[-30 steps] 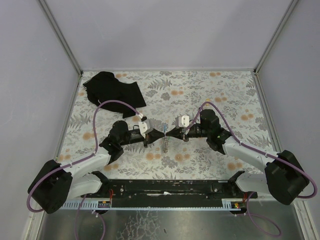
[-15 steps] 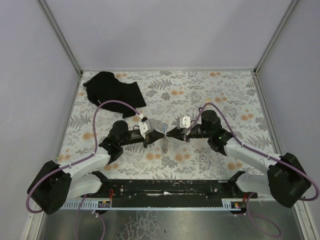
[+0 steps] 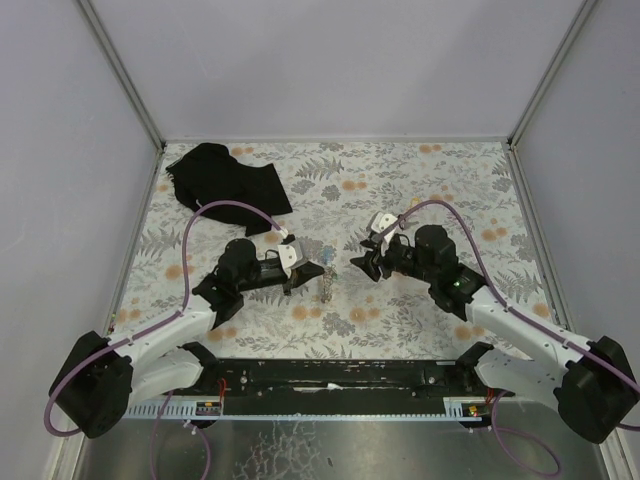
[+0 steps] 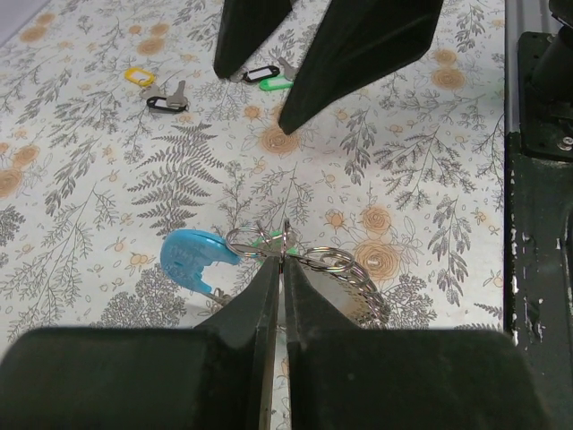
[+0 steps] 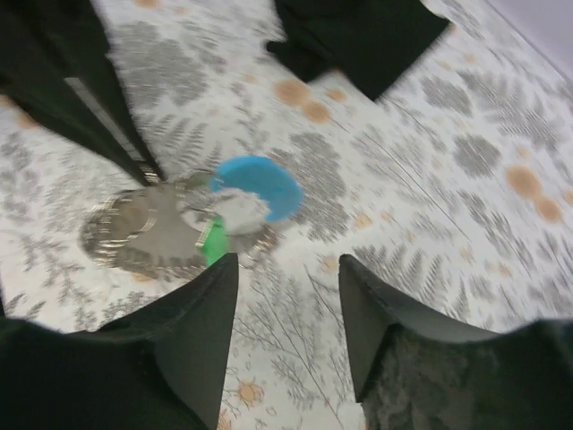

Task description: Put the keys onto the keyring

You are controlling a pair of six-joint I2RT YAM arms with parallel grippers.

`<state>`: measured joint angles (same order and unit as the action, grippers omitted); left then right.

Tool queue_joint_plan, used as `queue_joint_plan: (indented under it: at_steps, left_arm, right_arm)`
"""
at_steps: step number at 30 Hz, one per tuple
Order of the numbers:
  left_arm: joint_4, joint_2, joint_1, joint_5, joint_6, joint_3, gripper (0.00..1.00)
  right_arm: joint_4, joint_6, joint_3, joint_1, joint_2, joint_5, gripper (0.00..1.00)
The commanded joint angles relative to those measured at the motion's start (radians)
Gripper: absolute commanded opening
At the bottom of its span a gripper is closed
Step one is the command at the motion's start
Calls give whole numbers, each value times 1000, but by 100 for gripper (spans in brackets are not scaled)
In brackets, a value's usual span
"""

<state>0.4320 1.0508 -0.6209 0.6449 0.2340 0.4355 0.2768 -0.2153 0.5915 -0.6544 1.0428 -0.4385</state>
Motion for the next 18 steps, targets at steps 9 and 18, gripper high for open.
queue_joint_plan:
  at_steps: [9,18]
  left_arm:
    - [-5,-19,-1,-14,15,41,0]
    - [6,-7,0,-22,0,40,0]
  right_arm:
    - [-258,370,71,4,-60,803,99]
    - [-343,462,162,89,159,892,99]
